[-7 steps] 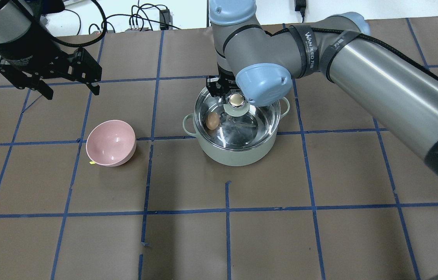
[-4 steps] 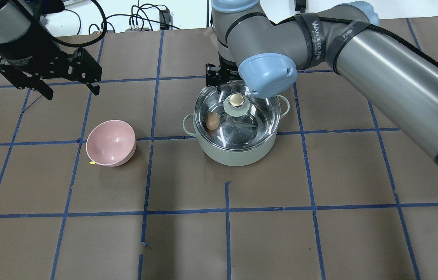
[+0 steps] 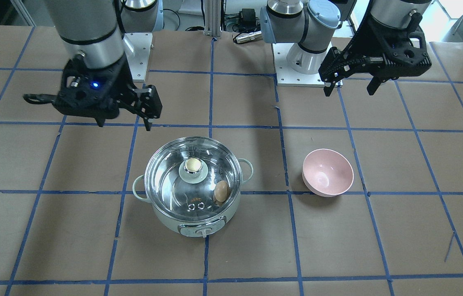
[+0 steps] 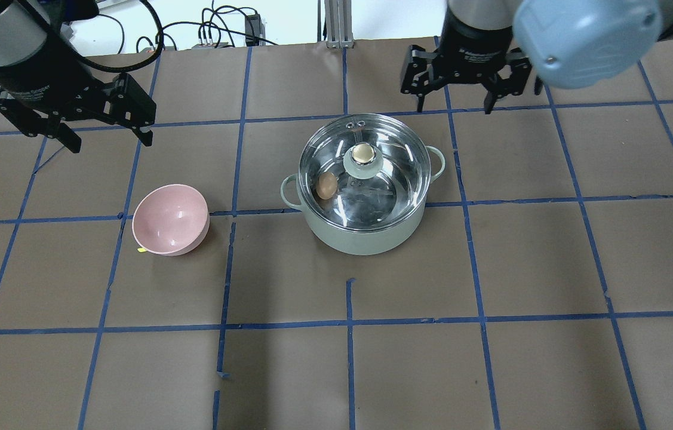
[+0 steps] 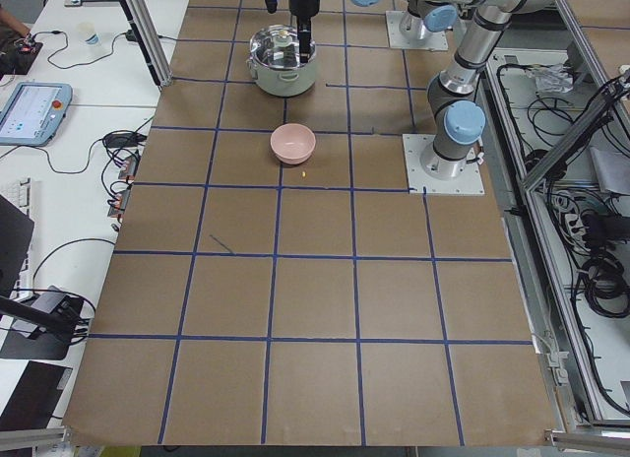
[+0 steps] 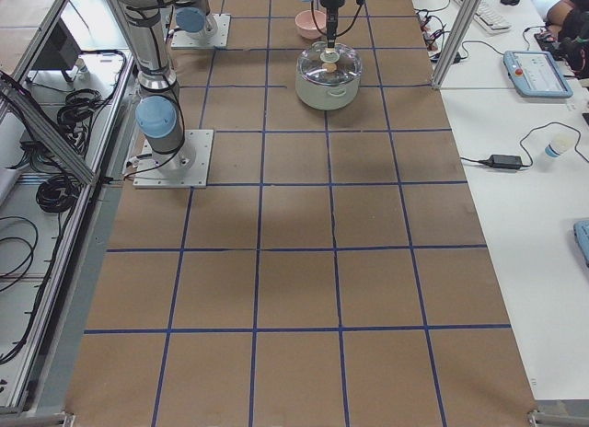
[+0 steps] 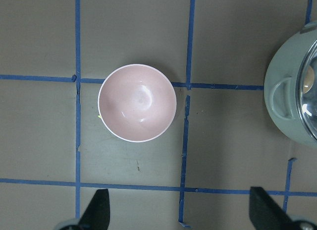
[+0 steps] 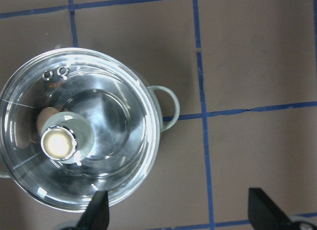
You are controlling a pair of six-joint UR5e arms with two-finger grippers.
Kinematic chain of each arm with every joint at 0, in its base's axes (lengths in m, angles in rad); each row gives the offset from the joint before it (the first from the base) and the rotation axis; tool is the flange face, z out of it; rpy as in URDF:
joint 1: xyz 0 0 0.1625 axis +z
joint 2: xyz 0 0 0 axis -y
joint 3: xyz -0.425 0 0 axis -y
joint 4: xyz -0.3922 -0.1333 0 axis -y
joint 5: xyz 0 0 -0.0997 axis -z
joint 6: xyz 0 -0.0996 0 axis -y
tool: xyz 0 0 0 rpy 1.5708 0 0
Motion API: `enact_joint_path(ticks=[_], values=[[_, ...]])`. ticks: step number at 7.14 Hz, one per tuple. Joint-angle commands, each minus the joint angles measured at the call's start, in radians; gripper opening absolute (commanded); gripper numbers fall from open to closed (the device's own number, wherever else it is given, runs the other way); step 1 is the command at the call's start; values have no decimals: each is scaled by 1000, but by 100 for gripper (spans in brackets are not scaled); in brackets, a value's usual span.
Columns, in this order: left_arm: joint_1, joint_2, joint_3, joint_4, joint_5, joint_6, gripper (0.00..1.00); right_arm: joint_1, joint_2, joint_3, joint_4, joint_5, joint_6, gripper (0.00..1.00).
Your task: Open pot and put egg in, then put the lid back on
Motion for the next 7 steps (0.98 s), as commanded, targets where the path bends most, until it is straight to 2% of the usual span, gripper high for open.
enact_joint_path(ticks=[1,7], values=[[0,0,0,0,-1,0,100,-97,-59,-5,26,4,-96,99],[-2,2,-3,-2,0,0,100,-97,-77,1,70,12,-87,100]])
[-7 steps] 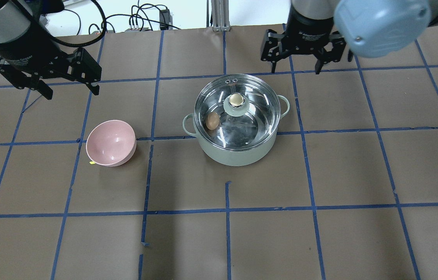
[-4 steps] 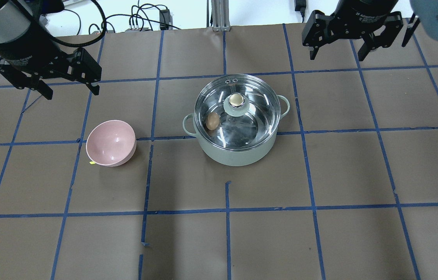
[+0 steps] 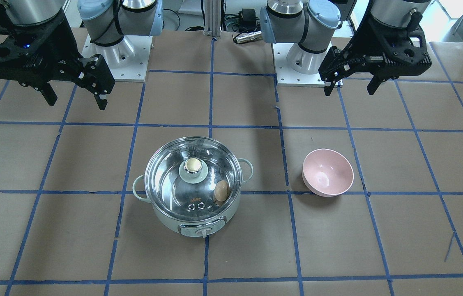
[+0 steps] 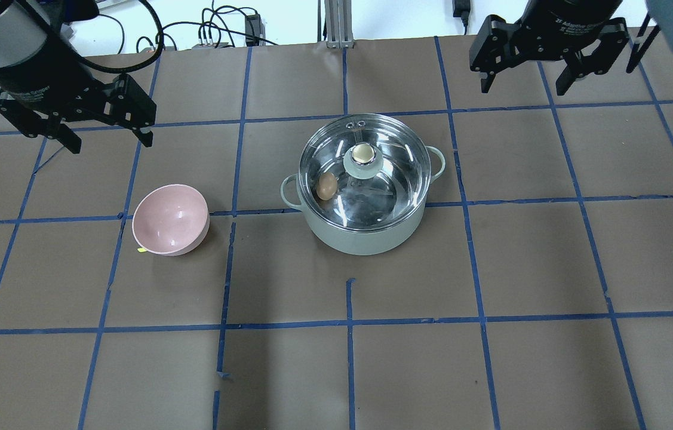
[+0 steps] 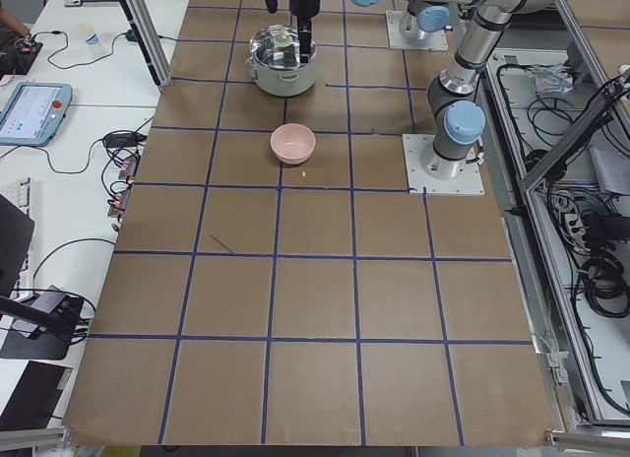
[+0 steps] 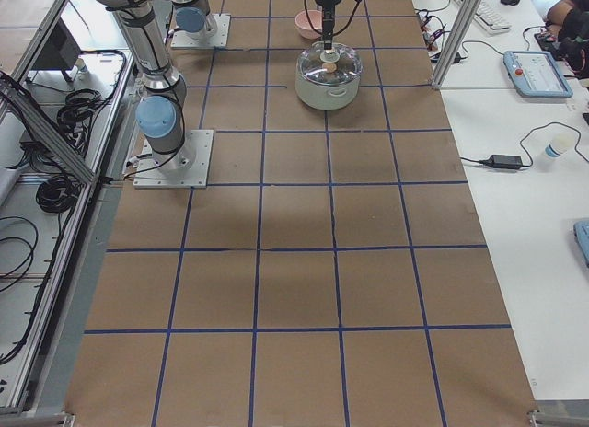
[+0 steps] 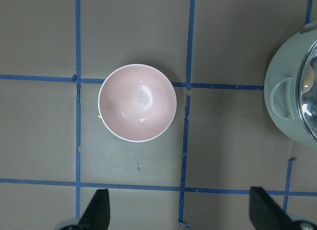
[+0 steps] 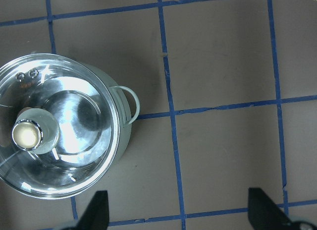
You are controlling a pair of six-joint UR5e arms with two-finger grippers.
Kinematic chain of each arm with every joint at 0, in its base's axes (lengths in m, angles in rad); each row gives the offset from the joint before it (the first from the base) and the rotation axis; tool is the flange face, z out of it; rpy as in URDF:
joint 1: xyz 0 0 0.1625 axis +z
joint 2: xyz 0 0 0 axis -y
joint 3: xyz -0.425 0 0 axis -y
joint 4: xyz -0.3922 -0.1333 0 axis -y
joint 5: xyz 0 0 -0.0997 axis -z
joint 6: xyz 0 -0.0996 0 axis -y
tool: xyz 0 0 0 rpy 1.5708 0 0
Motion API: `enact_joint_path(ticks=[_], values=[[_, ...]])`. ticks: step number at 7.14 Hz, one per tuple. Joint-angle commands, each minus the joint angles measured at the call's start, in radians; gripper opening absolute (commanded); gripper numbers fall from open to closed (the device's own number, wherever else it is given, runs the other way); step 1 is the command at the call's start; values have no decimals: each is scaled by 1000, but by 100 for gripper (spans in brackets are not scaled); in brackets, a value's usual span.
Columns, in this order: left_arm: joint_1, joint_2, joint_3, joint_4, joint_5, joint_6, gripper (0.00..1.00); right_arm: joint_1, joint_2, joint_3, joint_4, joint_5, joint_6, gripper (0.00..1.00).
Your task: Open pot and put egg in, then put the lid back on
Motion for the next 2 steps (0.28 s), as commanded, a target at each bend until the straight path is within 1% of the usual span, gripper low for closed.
enact_joint_path(ticks=[1,2], values=[[-1,-1,-1,-3,2,0,100,1,0,-1,9,1,1,100],[-1,0,-1,-4,2,0,100,1,0,-1,9,-1,1,100]])
